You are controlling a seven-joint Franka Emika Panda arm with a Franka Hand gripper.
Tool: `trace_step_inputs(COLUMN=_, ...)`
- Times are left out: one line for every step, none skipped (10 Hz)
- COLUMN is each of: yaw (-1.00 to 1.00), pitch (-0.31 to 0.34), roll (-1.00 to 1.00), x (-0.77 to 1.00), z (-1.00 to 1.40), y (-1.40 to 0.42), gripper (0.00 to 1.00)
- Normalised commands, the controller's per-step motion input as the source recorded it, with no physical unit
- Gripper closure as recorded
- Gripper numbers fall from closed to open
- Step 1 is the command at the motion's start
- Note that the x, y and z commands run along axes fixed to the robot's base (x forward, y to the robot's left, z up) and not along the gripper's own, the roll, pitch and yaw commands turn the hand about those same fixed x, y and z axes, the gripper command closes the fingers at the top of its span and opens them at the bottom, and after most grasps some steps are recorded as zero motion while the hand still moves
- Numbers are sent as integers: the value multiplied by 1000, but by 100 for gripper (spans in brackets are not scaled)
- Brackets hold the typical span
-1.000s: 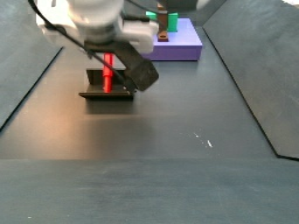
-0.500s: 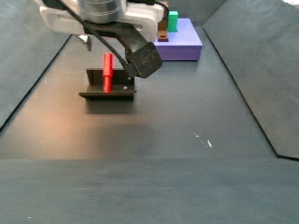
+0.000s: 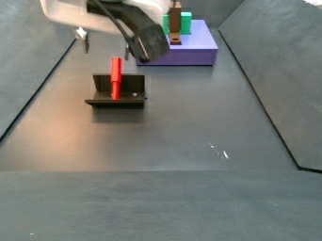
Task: Pick up the red object. Move up. Place the red object on the fixture. Regrasp the red object. Move to above the board. Insert the red object.
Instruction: Regrasp the red object.
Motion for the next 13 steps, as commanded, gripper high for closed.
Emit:
trace_step_inputs(yaw=0, pitch=111, roll=1000, x=254, z=51, y=-166, gripper=0)
trace_step_inputs(yaw=0, pitch=114, roll=1000, x=271, z=51, y=-169, gripper=0)
trace_step_inputs(yaw=0, pitch=117, roll=1000, x=274, z=51, y=-169, gripper=0)
trace_step_inputs(yaw=0, pitch=120, roll=1000, x=266, z=54, y=-171, gripper=0)
trace_step_inputs(yaw=0, pitch=149, roll=1000, x=237, z=57, y=-177, gripper=0)
trace_step_inputs(yaw=0, pitch=277, roll=1000, x=114, z=91, y=-206, gripper=0)
trace_step_inputs(yaw=0, pitch=451, roll=1000, x=66, z=149, y=-220, gripper=0)
trace_step_inputs(yaw=6, pitch=449, roll=1000, x=71, z=149, y=-217, gripper=0)
trace_step_inputs(yaw=29, pitch=443, roll=1000, x=80, z=146, y=-194, gripper=0)
trace_step_inputs(yaw=180, pitch=443, roll=1000, x=0, z=140, y=-97, gripper=0)
trace_step_inputs(yaw=386, pitch=406, roll=1000, x=0, z=49, y=0, gripper=0)
trace_step_inputs(yaw=546, pitch=146, roll=1000, x=-31, z=-91, y=0, gripper=0)
trace_step_inputs(yaw=571, pitch=20, roll=657, x=0, z=-320, y=229, gripper=0)
